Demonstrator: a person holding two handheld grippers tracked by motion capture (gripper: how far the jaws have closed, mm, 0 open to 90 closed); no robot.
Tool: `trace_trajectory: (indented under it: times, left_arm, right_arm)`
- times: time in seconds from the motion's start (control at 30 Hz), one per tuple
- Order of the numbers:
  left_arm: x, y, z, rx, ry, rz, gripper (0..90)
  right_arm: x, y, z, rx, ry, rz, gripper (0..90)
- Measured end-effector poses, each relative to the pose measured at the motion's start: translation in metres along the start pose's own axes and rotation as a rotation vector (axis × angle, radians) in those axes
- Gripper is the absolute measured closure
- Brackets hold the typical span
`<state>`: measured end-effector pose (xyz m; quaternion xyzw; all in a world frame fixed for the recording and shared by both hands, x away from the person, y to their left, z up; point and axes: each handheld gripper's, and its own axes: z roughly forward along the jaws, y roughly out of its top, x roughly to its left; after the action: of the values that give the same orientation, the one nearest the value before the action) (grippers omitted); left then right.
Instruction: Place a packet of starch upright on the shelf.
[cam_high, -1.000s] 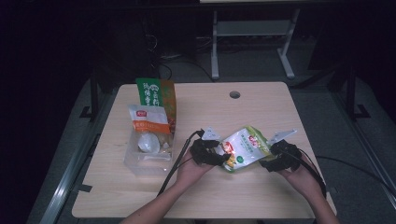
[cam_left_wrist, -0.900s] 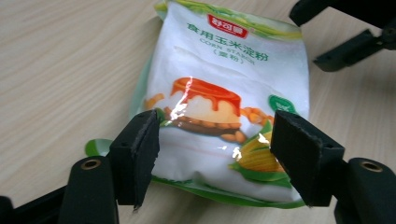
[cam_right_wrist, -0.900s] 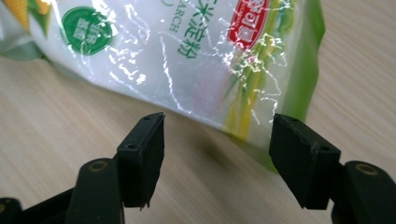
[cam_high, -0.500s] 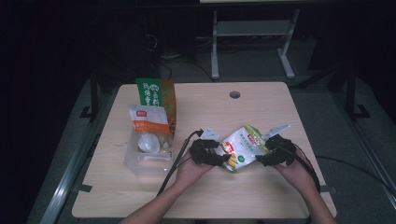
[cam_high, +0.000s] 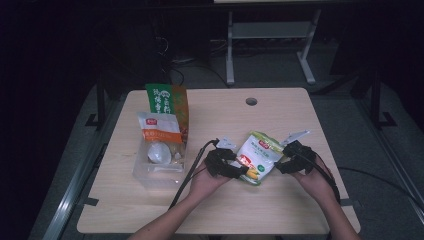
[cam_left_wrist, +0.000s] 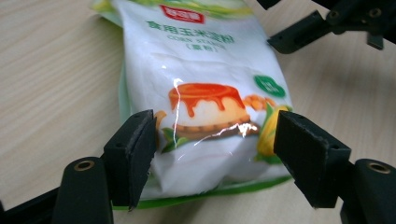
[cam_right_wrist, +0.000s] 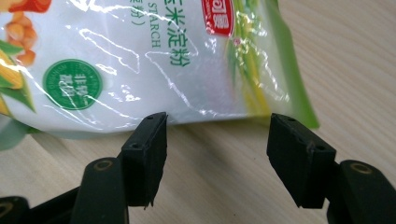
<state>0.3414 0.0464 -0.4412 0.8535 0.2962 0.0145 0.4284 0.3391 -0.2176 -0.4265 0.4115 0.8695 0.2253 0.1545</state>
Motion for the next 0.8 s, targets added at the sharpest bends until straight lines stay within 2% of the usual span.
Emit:
trace_trajectory:
  times: [0.17, 0.3, 0.43, 0.53, 0.7, 0.8]
  left_arm:
    - [-0.005, -0.003, -0.002, 0.013, -0.024, 0.001, 32.0]
    - [-0.010, -0.005, -0.004, 0.025, -0.054, 0.003, 34.0]
    - [-0.011, -0.006, -0.005, 0.028, -0.053, 0.011, 34.6]
    - [-0.011, -0.006, -0.004, 0.028, -0.048, 0.024, 34.6]
    - [-0.013, -0.006, -0.004, 0.035, -0.072, 0.036, 37.6]
    - [-0.015, -0.006, -0.003, 0.033, -0.076, 0.029, 37.8]
  right_arm:
    - [0.001, 0.000, 0.000, -0.001, 0.025, 0.005, 35.2]
    - [-0.003, 0.001, -0.001, -0.019, 0.064, 0.046, 34.7]
    - [-0.008, 0.005, -0.006, -0.048, 0.083, 0.078, 34.1]
    - [-0.008, 0.009, -0.007, -0.050, 0.106, 0.092, 33.9]
    - [-0.008, 0.018, -0.002, -0.072, 0.152, 0.131, 33.3]
    - [-0.010, 0.020, 0.005, -0.058, 0.163, 0.148, 32.0]
